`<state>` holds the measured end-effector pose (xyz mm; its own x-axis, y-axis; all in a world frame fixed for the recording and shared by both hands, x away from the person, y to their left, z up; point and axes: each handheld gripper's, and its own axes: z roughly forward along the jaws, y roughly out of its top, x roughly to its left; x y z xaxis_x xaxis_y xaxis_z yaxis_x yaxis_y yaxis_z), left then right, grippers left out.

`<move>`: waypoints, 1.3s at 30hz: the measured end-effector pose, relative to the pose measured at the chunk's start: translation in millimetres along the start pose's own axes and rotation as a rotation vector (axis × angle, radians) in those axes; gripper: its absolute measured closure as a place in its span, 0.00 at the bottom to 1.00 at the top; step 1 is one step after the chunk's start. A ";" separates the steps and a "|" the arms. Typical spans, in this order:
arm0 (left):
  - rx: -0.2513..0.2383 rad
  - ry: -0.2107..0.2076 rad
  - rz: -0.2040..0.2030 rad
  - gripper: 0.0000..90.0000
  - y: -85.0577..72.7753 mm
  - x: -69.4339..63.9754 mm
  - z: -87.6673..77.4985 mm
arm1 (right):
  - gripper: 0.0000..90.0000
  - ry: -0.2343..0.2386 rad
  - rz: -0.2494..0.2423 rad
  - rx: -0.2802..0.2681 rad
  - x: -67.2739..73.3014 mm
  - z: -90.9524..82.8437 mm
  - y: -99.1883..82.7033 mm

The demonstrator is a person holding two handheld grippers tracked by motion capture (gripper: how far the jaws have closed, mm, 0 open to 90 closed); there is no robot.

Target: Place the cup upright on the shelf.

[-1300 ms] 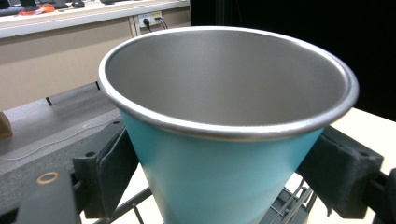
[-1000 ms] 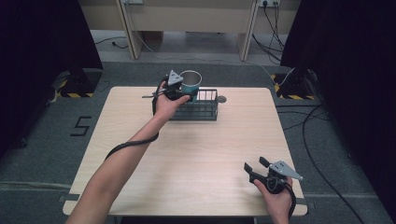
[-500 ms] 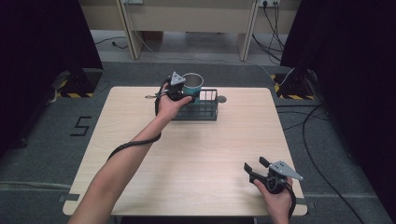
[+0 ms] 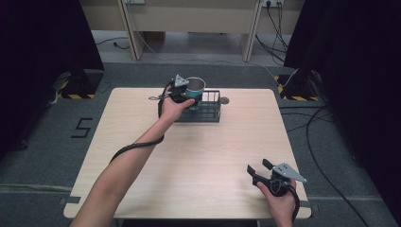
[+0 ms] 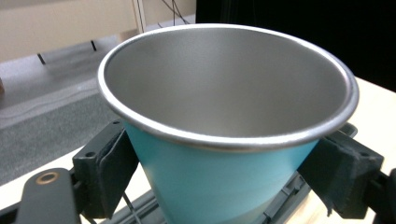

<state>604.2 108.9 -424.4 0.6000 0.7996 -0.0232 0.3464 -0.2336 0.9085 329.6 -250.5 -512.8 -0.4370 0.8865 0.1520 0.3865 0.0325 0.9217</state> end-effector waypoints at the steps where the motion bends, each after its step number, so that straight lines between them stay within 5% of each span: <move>1: 0.003 0.002 0.000 0.18 -0.5 -0.3 0.6 | 0.29 0.000 0.000 0.000 0.0 0.0 0.0; 24: 0.063 0.012 -0.023 0.17 -5.8 -2.0 6.2 | 0.29 0.001 0.002 0.000 0.2 -0.1 0.0; 39: 0.053 0.001 -0.018 0.16 -5.1 -2.2 -1.0 | 0.29 0.000 0.000 0.005 0.6 0.2 0.1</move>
<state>600.4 109.0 -428.5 0.5928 0.8044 -0.0385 0.3947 -0.2486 0.8845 329.5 -249.8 -512.7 -0.4369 0.8865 0.1524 0.3904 0.0343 0.9200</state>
